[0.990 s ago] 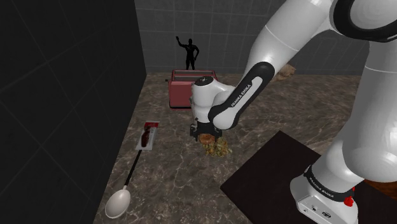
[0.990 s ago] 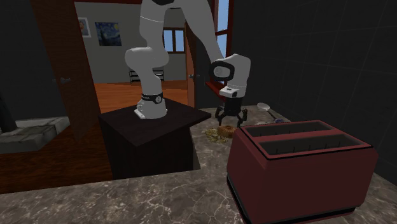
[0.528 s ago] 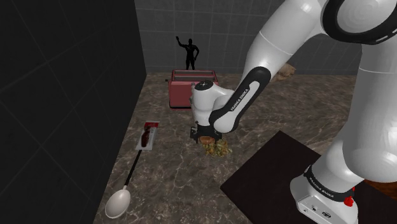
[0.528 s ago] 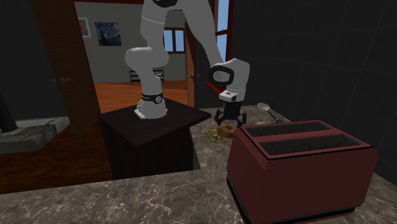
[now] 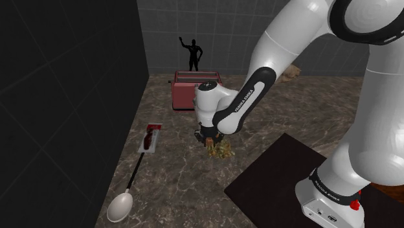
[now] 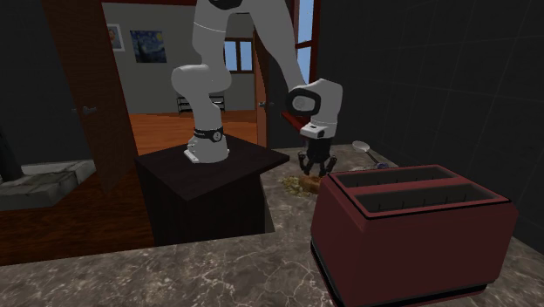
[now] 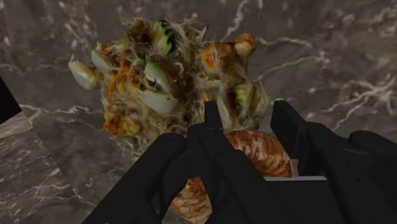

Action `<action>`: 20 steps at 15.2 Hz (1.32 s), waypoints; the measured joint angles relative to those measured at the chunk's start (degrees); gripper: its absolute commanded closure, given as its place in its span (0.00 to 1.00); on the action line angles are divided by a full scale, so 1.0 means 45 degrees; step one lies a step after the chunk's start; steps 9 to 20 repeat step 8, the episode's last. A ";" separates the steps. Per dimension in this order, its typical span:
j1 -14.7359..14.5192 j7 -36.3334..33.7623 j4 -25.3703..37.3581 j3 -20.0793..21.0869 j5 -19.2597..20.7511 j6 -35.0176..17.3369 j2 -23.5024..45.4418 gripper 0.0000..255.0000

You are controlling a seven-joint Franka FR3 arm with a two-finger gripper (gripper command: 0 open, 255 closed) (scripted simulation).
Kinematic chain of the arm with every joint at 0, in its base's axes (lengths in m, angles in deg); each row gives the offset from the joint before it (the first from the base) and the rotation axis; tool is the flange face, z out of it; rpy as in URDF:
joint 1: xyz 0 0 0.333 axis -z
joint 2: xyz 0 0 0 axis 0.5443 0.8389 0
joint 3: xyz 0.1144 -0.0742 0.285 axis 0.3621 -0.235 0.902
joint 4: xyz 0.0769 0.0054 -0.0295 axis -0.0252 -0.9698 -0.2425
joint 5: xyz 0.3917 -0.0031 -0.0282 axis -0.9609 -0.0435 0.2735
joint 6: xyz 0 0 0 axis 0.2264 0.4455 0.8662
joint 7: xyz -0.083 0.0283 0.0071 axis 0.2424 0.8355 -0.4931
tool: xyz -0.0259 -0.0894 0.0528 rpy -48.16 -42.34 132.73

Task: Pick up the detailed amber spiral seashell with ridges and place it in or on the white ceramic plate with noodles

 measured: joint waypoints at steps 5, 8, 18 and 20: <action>0.0043 0.0070 0.0065 0.0005 -0.0023 0.0039 -0.0066 1.00; 0.0107 0.0213 -0.0088 0.0167 -0.0246 0.0279 -0.0328 1.00; 0.0107 0.0213 -0.0088 0.0167 -0.0246 0.0279 -0.0328 1.00; 0.0107 0.0213 -0.0088 0.0167 -0.0246 0.0279 -0.0328 1.00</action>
